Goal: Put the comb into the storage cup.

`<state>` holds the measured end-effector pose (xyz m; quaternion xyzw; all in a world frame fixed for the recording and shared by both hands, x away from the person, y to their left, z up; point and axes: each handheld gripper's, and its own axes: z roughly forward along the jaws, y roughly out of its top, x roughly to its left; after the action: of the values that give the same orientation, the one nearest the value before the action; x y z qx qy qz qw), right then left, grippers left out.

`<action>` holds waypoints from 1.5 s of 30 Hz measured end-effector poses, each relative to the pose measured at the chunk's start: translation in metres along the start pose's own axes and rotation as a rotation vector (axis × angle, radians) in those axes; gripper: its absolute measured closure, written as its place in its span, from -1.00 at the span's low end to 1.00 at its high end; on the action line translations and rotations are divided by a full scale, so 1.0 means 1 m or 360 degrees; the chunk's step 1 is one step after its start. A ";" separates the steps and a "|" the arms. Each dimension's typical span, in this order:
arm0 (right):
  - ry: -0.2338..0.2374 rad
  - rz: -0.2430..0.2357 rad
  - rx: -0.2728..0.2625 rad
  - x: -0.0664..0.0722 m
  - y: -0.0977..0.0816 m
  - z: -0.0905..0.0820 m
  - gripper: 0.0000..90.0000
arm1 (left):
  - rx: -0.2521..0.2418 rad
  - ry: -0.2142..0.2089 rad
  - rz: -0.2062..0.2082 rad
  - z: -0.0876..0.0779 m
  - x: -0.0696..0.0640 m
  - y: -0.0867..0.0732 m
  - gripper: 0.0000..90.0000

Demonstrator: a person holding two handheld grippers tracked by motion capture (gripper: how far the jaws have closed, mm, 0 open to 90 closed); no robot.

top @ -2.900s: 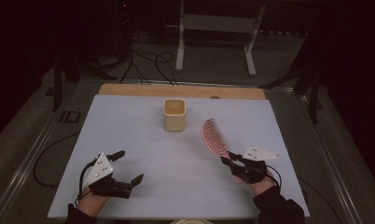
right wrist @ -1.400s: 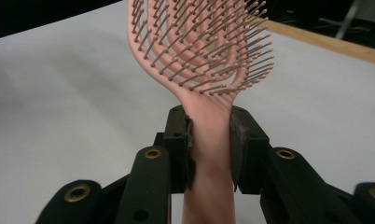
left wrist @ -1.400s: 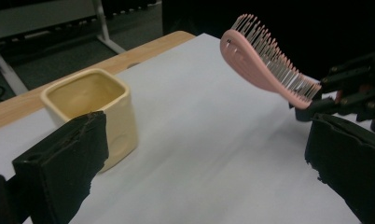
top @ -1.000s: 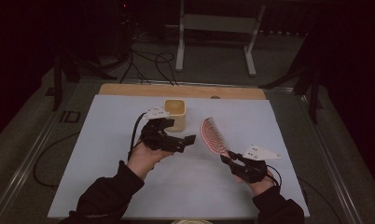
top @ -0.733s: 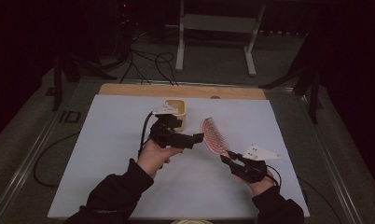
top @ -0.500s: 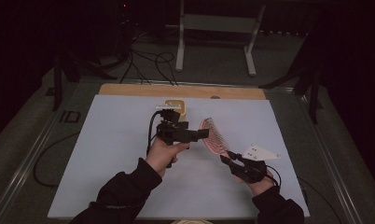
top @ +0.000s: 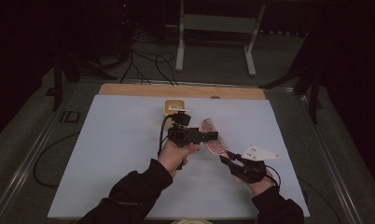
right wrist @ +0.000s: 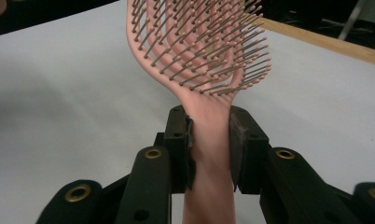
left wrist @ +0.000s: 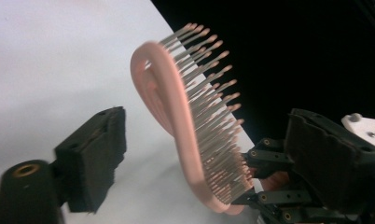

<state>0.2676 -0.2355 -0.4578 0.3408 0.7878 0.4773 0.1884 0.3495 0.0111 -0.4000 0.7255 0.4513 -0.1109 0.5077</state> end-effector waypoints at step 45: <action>0.0012 0.0026 -0.0094 0.000 0.001 -0.001 -0.02 | -0.0094 -0.0143 0.0125 0.001 -0.012 0.002 0.45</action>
<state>0.2673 -0.2356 -0.4563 0.3397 0.7712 0.5031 0.1917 0.3444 0.0035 -0.3912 0.7216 0.4023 -0.1102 0.5526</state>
